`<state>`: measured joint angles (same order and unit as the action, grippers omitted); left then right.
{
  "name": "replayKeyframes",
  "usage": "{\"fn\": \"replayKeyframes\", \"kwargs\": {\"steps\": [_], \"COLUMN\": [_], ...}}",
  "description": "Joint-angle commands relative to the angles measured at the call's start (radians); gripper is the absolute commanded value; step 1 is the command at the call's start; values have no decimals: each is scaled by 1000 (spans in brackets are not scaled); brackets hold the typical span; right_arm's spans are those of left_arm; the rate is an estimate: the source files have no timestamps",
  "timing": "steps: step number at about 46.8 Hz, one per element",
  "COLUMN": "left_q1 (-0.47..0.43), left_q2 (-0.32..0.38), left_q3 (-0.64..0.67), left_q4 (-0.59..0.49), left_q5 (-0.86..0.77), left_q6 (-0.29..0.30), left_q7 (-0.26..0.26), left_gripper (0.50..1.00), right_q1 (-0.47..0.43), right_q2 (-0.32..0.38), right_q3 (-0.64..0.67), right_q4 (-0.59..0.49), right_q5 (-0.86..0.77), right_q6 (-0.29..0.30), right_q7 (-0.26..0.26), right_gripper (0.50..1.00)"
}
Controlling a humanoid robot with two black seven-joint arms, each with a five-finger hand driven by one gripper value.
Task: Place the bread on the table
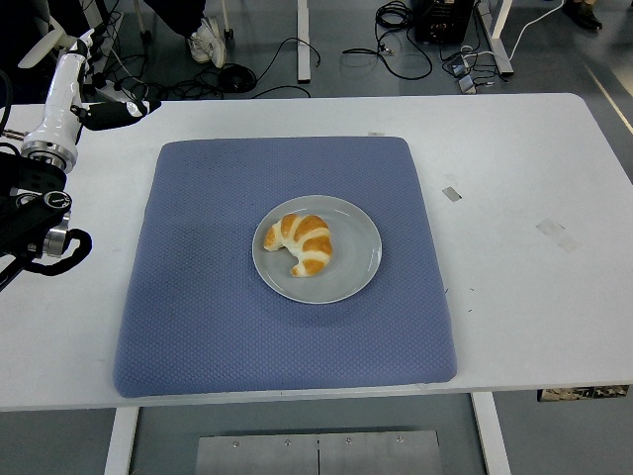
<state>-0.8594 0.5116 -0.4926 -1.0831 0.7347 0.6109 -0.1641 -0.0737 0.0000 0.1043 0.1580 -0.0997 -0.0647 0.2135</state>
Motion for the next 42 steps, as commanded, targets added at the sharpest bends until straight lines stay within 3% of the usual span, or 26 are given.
{"fn": "replayKeyframes", "kwargs": {"steps": [1,20,25,32,42], "left_q1": [-1,-21,-24,-23,-38], "left_q2": [-1,2,10,10,25], "left_q3": [0,17,42,45,52], "left_q4": [-1,-49,-104,-156,-215], "left_q5": [0,17,78,259,390], "left_q6": [0,0,0,0,0], "left_q7": [0,24,66,173,235], "left_gripper": [990,981,960,957,957], "right_q1": [0,0,-1,0,0], "right_q2": [0,0,0,0,0], "right_q3": [0,0,0,0,0], "right_q4": [0,0,0,0,0], "right_q5": [0,0,0,0,0], "right_q6": [0,0,0,0,0], "right_q7": [0,0,0,0,0], "right_gripper": [1000,1000,1000,1000,1000]}}
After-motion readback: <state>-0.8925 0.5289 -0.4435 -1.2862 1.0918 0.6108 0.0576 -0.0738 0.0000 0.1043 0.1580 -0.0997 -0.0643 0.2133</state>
